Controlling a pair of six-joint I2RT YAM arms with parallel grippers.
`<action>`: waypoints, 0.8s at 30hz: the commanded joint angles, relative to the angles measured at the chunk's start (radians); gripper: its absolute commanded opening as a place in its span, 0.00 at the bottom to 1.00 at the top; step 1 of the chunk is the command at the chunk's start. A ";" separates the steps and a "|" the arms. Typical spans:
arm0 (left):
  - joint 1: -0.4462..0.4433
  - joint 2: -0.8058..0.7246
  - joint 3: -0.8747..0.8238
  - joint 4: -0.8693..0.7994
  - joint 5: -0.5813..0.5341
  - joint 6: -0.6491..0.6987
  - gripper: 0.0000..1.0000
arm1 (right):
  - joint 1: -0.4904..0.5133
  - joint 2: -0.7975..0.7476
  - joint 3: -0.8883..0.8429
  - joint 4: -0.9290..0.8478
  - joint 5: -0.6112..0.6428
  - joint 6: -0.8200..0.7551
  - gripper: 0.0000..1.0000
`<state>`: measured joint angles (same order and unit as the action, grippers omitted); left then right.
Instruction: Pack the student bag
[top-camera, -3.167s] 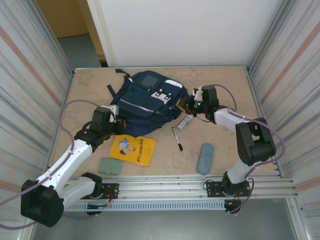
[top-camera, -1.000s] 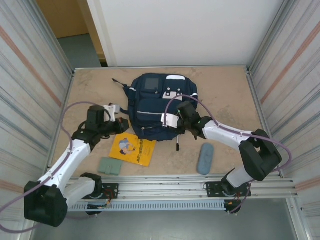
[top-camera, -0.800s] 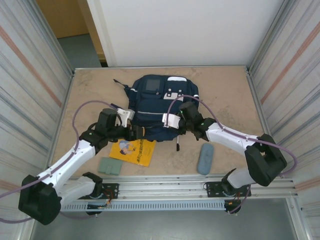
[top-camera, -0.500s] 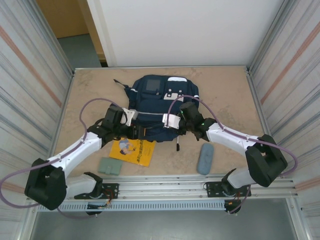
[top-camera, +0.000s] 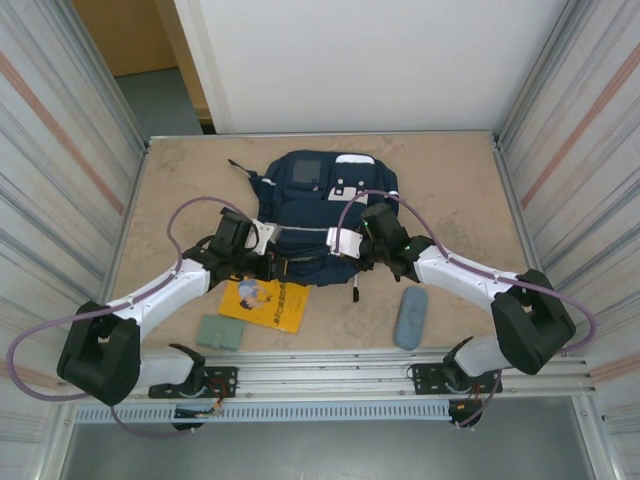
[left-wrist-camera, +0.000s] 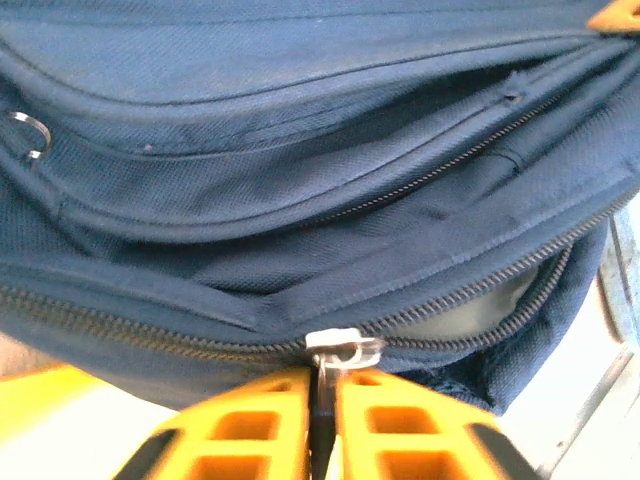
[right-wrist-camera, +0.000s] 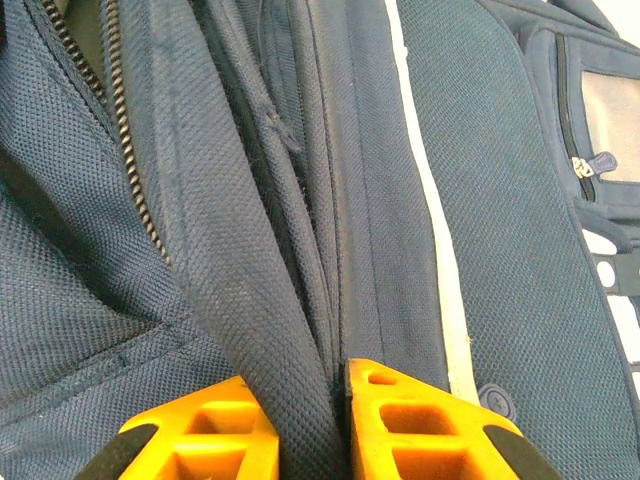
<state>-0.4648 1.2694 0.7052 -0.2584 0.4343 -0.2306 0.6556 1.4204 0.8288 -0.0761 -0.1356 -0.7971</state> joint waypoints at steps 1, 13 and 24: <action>-0.005 -0.024 0.018 -0.001 0.068 0.011 0.00 | -0.017 -0.044 -0.008 0.080 -0.025 0.046 0.31; -0.016 -0.057 -0.008 0.161 0.173 -0.096 0.00 | 0.069 -0.134 0.050 0.003 -0.248 0.090 0.67; -0.027 -0.091 -0.001 0.107 0.159 -0.072 0.00 | 0.178 0.186 0.186 -0.007 -0.042 0.118 0.42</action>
<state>-0.4847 1.2358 0.6918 -0.1635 0.5598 -0.3141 0.8230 1.5703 0.9630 -0.0692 -0.2497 -0.6914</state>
